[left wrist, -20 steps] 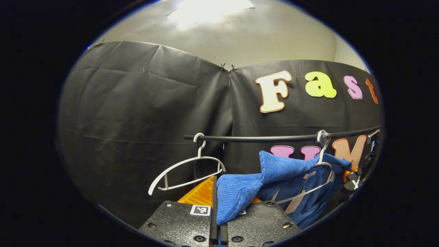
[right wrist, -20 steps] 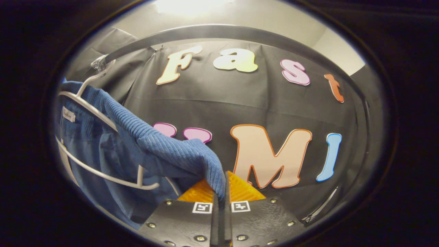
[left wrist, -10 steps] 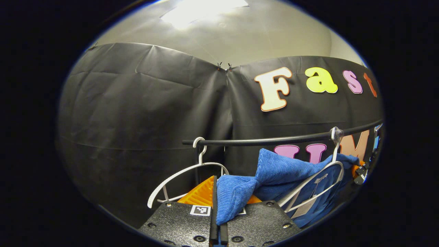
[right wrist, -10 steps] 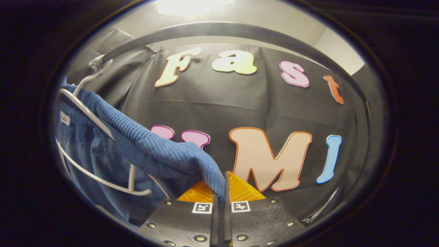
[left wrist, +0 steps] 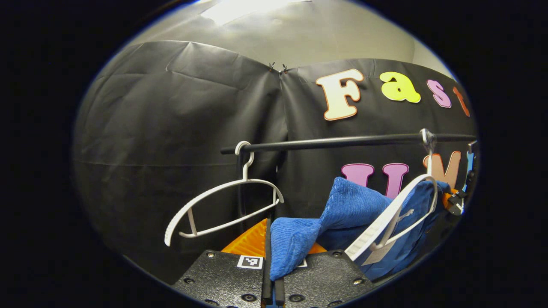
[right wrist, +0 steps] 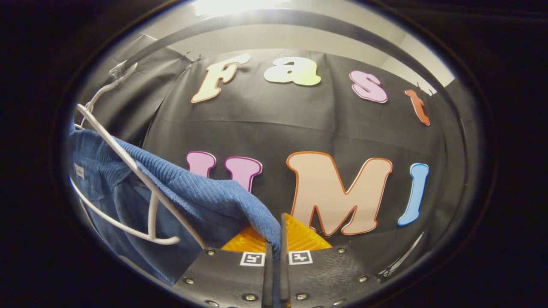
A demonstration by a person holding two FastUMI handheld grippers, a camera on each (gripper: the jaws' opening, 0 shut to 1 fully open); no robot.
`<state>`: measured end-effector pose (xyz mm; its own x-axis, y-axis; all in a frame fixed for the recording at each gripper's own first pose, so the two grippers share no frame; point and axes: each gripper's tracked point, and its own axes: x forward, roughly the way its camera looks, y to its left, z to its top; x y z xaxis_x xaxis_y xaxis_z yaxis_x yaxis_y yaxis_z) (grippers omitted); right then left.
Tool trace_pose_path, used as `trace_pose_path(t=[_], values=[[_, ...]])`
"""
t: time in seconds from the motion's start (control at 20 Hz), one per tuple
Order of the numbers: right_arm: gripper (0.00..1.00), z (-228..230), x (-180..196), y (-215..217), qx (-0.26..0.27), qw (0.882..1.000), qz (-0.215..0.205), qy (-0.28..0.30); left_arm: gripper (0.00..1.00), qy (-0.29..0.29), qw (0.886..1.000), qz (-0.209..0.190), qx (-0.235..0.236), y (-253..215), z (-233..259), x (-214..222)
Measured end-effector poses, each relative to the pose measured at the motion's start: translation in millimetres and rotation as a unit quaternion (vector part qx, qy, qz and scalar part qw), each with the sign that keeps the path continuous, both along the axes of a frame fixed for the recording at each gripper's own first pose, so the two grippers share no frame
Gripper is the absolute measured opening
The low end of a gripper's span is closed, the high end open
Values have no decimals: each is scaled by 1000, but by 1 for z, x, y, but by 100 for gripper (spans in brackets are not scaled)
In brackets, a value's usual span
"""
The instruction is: Grasp the clothes on the hanger with both hands and then place them into the laundry hamper below.
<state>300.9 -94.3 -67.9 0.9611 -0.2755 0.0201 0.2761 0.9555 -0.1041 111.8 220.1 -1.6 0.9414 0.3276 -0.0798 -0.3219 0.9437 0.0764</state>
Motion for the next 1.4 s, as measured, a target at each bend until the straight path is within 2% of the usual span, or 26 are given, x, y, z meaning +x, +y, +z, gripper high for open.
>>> trace_pose_path(t=[0.4,0.45,0.5,1.0,1.4], values=[[6,-38,7,0,9,999,3,47,6,28,1000,1,-15,-7,-39,-9],[10,-45,6,0,9,999,4,53,6,31,999,1,-16,-8,-43,-11],[6,-51,4,1,11,998,4,58,6,34,999,2,-17,-8,-47,-12],[6,-94,-28,2,0,994,18,107,5,55,998,9,-8,-23,-78,-37],[6,-114,-59,34,8,990,55,129,5,71,997,-9,-13,-59,-104,-51]])
